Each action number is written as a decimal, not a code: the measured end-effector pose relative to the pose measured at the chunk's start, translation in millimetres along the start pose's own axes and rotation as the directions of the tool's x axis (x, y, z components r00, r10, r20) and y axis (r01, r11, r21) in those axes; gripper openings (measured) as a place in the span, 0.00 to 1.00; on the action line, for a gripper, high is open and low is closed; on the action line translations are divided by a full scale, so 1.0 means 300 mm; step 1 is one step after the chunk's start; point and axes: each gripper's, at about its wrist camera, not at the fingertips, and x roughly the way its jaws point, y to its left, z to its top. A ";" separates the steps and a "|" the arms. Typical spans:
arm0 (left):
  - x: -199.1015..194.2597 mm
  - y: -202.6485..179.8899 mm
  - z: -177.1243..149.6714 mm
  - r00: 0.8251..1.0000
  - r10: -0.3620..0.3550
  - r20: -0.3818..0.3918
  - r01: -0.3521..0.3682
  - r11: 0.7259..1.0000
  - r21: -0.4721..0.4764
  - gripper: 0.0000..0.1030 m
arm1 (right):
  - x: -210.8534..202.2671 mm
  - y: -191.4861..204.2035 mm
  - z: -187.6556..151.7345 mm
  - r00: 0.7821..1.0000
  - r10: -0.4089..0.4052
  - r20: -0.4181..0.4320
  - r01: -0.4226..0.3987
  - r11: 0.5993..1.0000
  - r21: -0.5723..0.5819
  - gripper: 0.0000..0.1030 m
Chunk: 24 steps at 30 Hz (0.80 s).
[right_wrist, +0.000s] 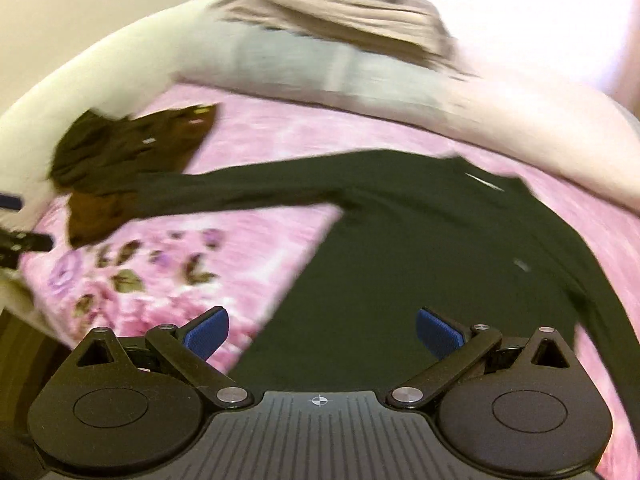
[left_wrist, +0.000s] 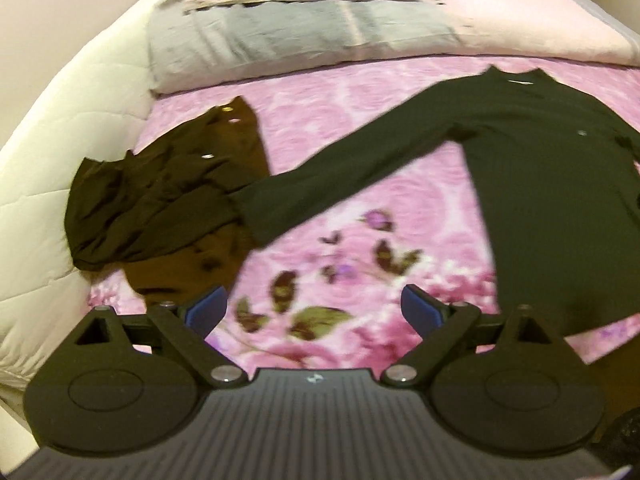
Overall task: Fold clothes
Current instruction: 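Move the right gripper to the sleeve cuff beside the brown garment, then grasp the sleeve cuff with the right gripper and fold it across the body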
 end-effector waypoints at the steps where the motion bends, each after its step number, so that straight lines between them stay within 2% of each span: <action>1: 0.024 0.041 -0.001 1.000 0.001 0.001 -0.001 1.000 -0.001 0.89 | 0.042 0.052 0.031 1.000 0.016 -0.001 -0.016 0.999 -0.031 0.99; 3: 0.076 0.116 -0.001 1.000 0.006 0.003 -0.006 1.000 0.008 0.89 | 0.127 0.156 0.092 0.999 0.049 -0.006 -0.049 0.994 -0.093 0.99; 4: 0.103 0.156 -0.003 1.000 0.010 0.007 -0.010 1.000 0.014 0.89 | 0.177 0.216 0.121 0.998 0.067 -0.010 -0.068 0.990 -0.123 0.96; 5: 0.131 0.194 -0.005 1.000 0.013 0.009 -0.014 1.000 0.020 0.89 | 0.236 0.282 0.152 0.996 0.082 -0.016 -0.084 0.983 -0.165 0.79; 6: 0.160 0.223 -0.007 1.000 0.012 0.006 -0.012 1.000 0.027 0.89 | 0.300 0.339 0.179 0.995 0.094 -0.036 -0.100 0.974 -0.202 0.70; 7: 0.192 0.256 -0.009 1.000 0.011 -0.004 -0.011 0.999 0.031 0.89 | 0.363 0.397 0.205 0.993 0.105 -0.057 -0.116 0.964 -0.239 0.67; 12: 0.332 0.386 -0.019 1.000 0.010 -0.012 -0.009 1.000 0.022 0.89 | 0.674 0.648 0.310 0.980 0.170 -0.107 -0.198 0.913 -0.356 0.67; 17: 0.427 0.471 -0.058 1.000 0.008 -0.022 -0.009 0.999 -0.053 0.89 | 0.967 0.851 0.339 0.971 0.197 -0.139 -0.241 0.828 -0.507 0.67; 22: 0.503 0.507 -0.122 0.998 0.006 -0.060 -0.012 0.995 -0.104 0.89 | 1.174 0.954 0.312 0.962 0.215 -0.168 -0.273 0.772 -0.575 0.67; 24: 0.528 0.519 -0.147 0.997 0.004 -0.078 -0.013 0.993 -0.120 0.89 | 1.214 0.965 0.307 0.965 0.200 -0.167 -0.260 0.766 -0.587 0.67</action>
